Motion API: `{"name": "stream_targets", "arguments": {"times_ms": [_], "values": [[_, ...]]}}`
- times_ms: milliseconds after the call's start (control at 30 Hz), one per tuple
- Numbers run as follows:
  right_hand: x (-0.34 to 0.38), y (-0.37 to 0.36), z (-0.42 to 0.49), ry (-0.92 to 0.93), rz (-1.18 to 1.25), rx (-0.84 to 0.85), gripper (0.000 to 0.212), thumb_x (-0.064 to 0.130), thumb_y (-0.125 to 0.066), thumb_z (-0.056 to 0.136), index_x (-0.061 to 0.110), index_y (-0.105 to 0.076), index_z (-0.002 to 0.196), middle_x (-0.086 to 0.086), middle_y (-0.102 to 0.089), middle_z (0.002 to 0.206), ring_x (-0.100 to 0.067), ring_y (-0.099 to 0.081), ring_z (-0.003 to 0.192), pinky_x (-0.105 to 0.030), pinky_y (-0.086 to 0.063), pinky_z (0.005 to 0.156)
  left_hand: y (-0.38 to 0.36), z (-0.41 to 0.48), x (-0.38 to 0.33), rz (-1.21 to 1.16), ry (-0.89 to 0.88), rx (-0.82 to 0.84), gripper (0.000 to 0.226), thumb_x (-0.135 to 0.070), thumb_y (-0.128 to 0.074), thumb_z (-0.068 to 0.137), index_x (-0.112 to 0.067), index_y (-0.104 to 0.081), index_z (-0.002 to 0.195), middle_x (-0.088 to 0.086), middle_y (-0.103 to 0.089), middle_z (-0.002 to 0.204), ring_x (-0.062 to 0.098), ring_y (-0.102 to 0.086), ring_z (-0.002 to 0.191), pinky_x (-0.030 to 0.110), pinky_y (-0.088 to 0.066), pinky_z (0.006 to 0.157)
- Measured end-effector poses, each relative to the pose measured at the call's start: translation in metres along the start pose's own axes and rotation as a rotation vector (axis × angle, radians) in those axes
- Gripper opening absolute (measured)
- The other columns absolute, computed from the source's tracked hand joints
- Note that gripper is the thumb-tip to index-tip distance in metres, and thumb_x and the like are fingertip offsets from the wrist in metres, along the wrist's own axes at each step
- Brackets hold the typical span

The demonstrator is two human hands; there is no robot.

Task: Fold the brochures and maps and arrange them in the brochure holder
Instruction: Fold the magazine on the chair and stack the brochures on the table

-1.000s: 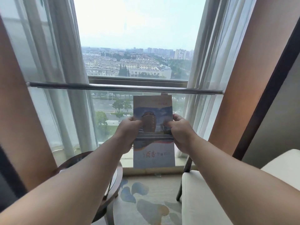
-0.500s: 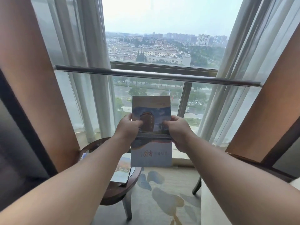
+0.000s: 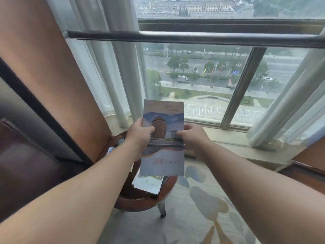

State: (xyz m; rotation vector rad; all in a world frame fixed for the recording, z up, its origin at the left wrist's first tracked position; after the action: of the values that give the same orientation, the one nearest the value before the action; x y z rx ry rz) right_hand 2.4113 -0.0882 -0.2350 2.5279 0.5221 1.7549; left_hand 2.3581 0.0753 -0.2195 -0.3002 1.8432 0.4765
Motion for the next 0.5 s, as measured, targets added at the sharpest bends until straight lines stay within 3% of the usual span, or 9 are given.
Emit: {"name": "stream_targets", "arguments": {"times_ms": [300, 500], "values": [[-0.074, -0.054, 0.079, -0.185, -0.189, 0.025, 0.008, 0.009, -0.059, 0.087, 0.015, -0.064, 0.086, -0.011, -0.071, 0.095, -0.03, -0.069, 0.091, -0.053, -0.059, 0.08, 0.006, 0.088, 0.093, 0.216, 0.191, 0.009, 0.022, -0.01, -0.056, 0.09, -0.015, -0.062, 0.11, 0.013, -0.067, 0.106, 0.035, -0.064, 0.1, 0.051, -0.053, 0.088], [-0.114, -0.083, 0.107, -0.282, -0.245, -0.061, 0.007, 0.009, -0.058, 0.089, 0.011, -0.065, 0.087, -0.012, -0.069, 0.096, -0.028, -0.067, 0.088, -0.045, -0.057, 0.08, 0.004, 0.135, 0.143, 0.274, 0.253, 0.113, 0.021, -0.009, -0.055, 0.089, -0.013, -0.062, 0.108, 0.014, -0.067, 0.107, 0.035, -0.063, 0.101, 0.05, -0.053, 0.09]]}}
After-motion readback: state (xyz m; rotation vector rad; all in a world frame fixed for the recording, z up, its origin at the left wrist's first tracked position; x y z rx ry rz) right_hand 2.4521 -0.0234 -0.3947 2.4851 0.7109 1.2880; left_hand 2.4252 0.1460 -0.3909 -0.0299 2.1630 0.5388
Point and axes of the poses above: each hand's wrist, its own z-axis towards the middle knuckle, its own y-axis out of the back of the hand, x = y × z, the point moved 3 cm from there along z, towards the middle knuckle
